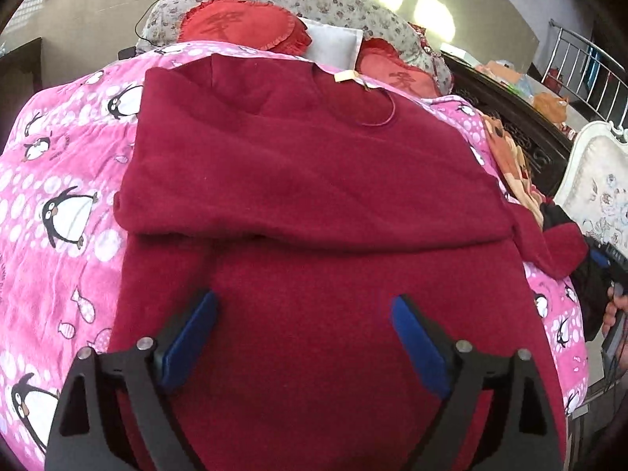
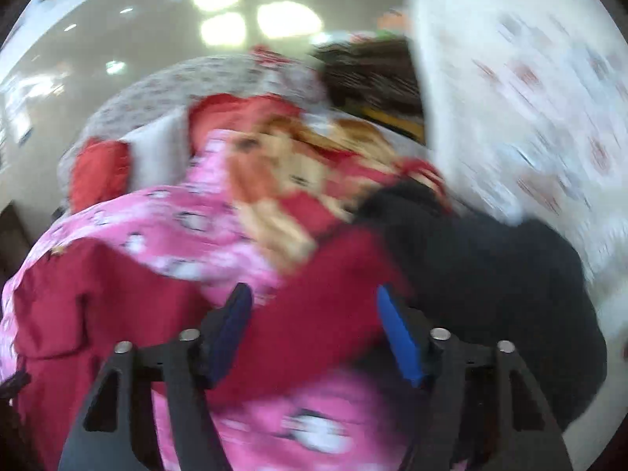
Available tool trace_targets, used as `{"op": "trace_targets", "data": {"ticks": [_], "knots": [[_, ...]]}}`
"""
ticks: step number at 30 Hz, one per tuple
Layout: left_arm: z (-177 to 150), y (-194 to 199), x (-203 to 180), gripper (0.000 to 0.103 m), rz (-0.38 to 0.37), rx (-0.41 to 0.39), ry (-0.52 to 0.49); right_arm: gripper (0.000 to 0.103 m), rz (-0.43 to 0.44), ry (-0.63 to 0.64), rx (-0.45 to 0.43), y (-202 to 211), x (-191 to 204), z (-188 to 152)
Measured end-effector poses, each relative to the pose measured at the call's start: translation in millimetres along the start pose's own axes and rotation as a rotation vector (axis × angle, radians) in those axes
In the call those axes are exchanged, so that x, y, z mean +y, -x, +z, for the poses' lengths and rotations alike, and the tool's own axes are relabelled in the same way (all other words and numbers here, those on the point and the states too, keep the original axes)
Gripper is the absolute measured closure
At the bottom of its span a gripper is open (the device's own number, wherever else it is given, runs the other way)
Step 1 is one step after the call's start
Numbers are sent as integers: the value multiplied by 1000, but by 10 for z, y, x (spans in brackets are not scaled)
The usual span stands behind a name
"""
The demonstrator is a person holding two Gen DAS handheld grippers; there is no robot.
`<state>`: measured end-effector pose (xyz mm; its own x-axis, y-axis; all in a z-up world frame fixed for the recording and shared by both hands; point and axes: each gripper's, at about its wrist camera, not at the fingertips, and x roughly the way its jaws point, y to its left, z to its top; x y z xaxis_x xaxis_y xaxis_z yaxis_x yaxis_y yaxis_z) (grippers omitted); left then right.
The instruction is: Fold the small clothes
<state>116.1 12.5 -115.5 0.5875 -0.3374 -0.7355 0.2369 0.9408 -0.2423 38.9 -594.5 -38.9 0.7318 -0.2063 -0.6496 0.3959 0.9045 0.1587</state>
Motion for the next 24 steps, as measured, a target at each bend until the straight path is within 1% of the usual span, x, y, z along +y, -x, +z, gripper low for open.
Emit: {"op": "trace_targets", "data": {"ticks": [1,2,5,7,9,10,11,12,13,15,17,19,22,24], "knots": [[0,-3,0,10,0,1,-1,75,24,-37,14,-41,-173,-36],[-1,-4,4,10,0,1,-1,81,37,-50,16,-52,-257,-62],[3,-11,6,9,0,2,0,82,66,-34,7,-127,-294,-50],[1,-12,9,9,-1,2,1,82,56,-28,12,-192,-227,-27],[9,-19,13,9,-3,1,4,82,73,-38,9,-222,-241,-25],[4,-19,17,9,-5,0,6,84,67,-45,9,-251,-239,-33],[5,-20,21,9,-6,0,7,90,72,-59,6,-264,-244,-14],[0,-23,24,9,-6,0,8,94,83,-76,4,-270,-259,-2],[0,-22,24,9,-5,0,7,103,87,-94,5,-266,-276,6],[0,-22,27,9,-6,0,8,103,96,-132,13,-264,-324,22],[0,-21,30,9,-9,-2,11,103,127,-173,9,-220,-382,36],[2,-23,37,9,-12,-3,13,103,151,-169,-11,-125,-341,58],[0,-14,49,9,-15,-6,16,103,231,-113,-50,89,-57,131],[-4,-4,62,9,-19,-10,22,103,292,-91,-58,176,227,192]]}}
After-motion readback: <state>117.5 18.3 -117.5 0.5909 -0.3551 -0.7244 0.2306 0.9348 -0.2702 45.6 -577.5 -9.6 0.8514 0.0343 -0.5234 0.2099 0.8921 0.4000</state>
